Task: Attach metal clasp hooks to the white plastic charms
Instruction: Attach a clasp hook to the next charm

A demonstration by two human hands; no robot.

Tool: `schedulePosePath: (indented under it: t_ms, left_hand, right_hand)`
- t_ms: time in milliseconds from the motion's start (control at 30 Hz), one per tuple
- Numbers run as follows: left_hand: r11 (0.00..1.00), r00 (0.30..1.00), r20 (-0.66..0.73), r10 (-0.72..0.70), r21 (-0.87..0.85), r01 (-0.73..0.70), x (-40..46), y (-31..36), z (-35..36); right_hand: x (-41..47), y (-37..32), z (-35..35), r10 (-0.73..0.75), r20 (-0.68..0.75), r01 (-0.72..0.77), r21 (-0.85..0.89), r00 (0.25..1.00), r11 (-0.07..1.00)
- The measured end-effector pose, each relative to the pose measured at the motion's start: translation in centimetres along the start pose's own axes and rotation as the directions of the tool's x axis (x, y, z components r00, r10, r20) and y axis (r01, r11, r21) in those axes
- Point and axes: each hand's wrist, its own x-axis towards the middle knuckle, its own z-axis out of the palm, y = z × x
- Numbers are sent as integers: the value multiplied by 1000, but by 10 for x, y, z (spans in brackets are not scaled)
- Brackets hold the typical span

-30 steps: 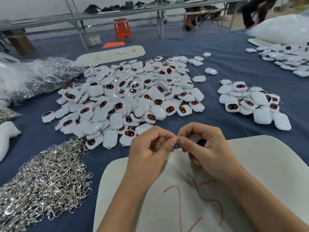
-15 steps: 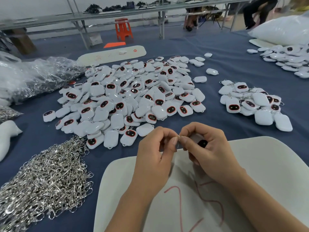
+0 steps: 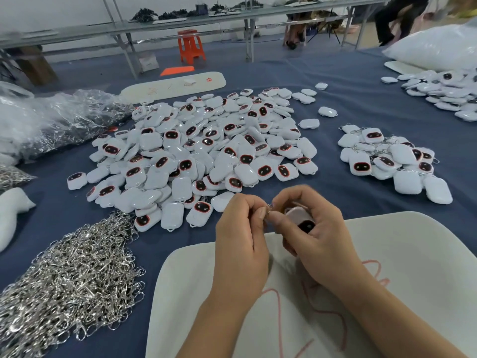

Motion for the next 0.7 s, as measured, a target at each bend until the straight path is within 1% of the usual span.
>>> schedulePosePath:
  t_ms: [67, 100, 200, 233, 300, 400, 533, 700]
  left_hand:
    - [998, 999, 43, 25, 62, -28, 1, -3, -4]
    - [996, 998, 61, 29, 84, -34, 2, -4, -6]
    - [990, 992, 114, 47, 126, -61, 2, -7, -9]
    - [989, 990, 135, 51, 130, -68, 2, -8, -9]
    - [989, 983, 181, 33, 134, -58, 2, -9, -9]
    - [986, 972, 236, 1, 160, -40, 1, -11, -8]
    - [987, 962, 270, -36, 161, -8, 0, -8, -7]
    - [985, 949, 310, -56, 170, 3, -1, -7, -6]
  right_hand:
    - [2, 2, -7, 97, 20, -99, 131, 995, 986]
    - [4, 2, -11, 123, 18, -124, 161, 992, 979]
    - [11, 3, -21, 117, -15, -115, 99, 993, 989]
    - [13, 2, -22, 114, -34, -109, 104, 993, 989]
    - [16, 0, -22, 119, -73, -108, 139, 990, 984]
    - [15, -8, -19, 119, -118, -110, 83, 986, 991]
    - [12, -9, -18, 160, -141, -159, 16, 977, 987]
    - [11, -10, -14, 156, -188, -171, -68, 970, 983]
